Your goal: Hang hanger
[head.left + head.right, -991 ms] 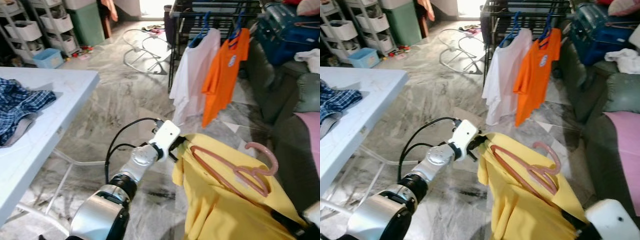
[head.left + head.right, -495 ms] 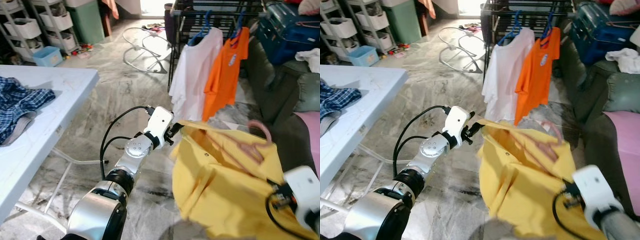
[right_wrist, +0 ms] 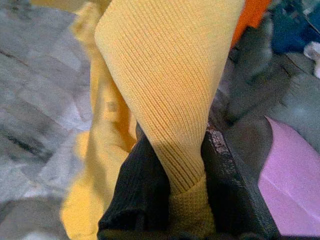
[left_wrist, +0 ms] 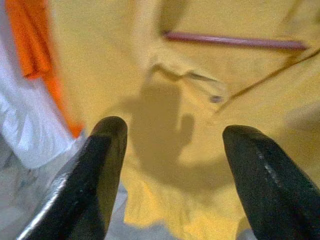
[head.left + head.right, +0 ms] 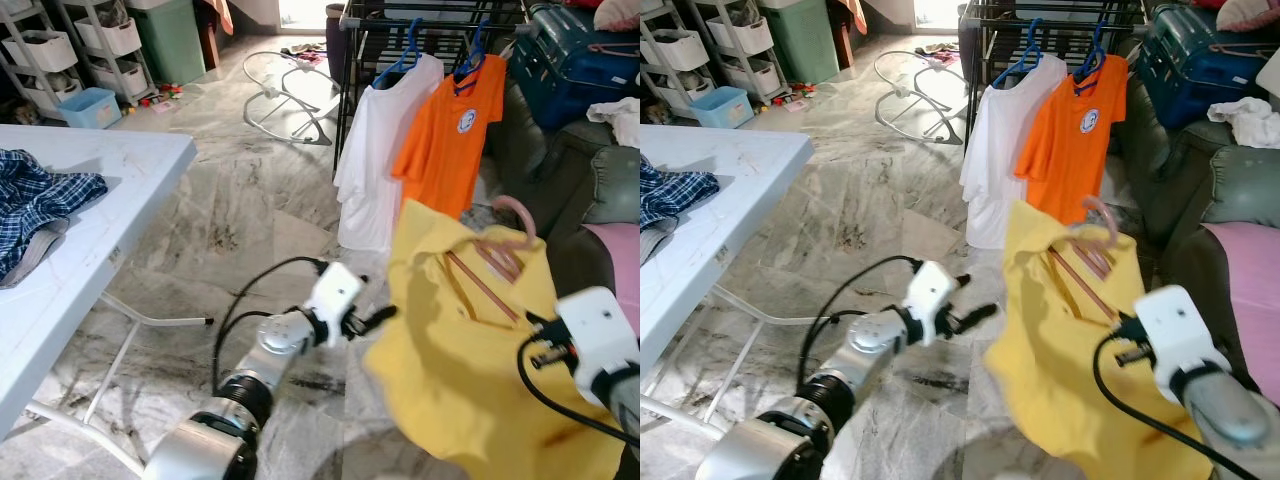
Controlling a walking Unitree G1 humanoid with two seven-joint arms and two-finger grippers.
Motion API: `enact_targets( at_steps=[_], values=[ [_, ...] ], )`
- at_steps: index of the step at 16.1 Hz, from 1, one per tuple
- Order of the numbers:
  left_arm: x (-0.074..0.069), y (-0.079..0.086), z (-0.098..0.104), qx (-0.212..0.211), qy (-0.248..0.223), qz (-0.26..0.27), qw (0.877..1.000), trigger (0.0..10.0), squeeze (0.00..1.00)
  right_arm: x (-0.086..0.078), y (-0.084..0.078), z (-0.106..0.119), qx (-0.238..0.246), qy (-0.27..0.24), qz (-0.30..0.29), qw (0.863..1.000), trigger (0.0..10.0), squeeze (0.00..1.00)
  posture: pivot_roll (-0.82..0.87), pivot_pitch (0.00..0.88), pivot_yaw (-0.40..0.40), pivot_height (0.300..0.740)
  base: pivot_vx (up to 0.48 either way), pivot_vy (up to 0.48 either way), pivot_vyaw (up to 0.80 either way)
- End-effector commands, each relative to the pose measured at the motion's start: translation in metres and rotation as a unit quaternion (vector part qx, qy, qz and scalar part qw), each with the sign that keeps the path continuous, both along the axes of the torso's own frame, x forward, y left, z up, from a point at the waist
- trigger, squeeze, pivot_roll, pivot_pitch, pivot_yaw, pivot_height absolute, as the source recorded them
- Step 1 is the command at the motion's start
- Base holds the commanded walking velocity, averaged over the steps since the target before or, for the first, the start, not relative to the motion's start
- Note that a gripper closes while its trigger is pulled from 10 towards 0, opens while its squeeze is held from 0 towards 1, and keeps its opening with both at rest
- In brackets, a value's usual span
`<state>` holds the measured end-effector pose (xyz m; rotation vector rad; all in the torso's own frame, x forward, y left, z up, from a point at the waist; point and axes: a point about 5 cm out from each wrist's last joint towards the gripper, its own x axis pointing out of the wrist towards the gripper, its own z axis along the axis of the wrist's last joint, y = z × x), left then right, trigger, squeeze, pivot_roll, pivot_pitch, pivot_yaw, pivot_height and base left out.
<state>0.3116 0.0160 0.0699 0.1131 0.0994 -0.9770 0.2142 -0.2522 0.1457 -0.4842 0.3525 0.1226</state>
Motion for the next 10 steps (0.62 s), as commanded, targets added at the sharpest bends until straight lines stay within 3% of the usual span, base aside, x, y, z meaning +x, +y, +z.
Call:
enact_targets(
  at_steps=[1, 4, 7, 10],
  values=[
    [0.001, 0.0, 0.003, 0.0, -0.016, 0.0, 1.0, 10.0, 1.0, 0.003, 0.008, 0.005, 0.002, -0.008, 0.019, 1.0, 0.0, 0.0, -0.16, 0.019, -0.014, 0.74, 0.0, 0.0, 0.0],
    [0.014, 0.004, 0.012, 0.009, -0.04, 0.091, 0.995, 10.0, 1.0, -0.002, 0.039, 0.021, 0.033, -0.004, 0.104, 0.994, 0.0, 0.0, -0.17, 0.013, -0.02, 0.74, 0.0, 0.0, 0.0],
    [0.019, 0.009, 0.011, 0.019, -0.035, 0.125, 0.991, 10.0, 1.0, -0.01, 0.047, 0.028, 0.045, 0.0, 0.132, 0.99, 0.0, 0.0, -0.18, 0.01, -0.021, 0.74, 0.0, 0.0, 0.0],
    [0.029, 0.021, 0.012, 0.011, -0.011, 0.196, 0.98, 10.0, 1.0, -0.025, 0.056, 0.042, 0.065, -0.001, 0.155, 0.986, 0.0, 0.0, -0.19, 0.007, -0.016, 0.74, 0.0, 0.0, 0.0]
  ],
)
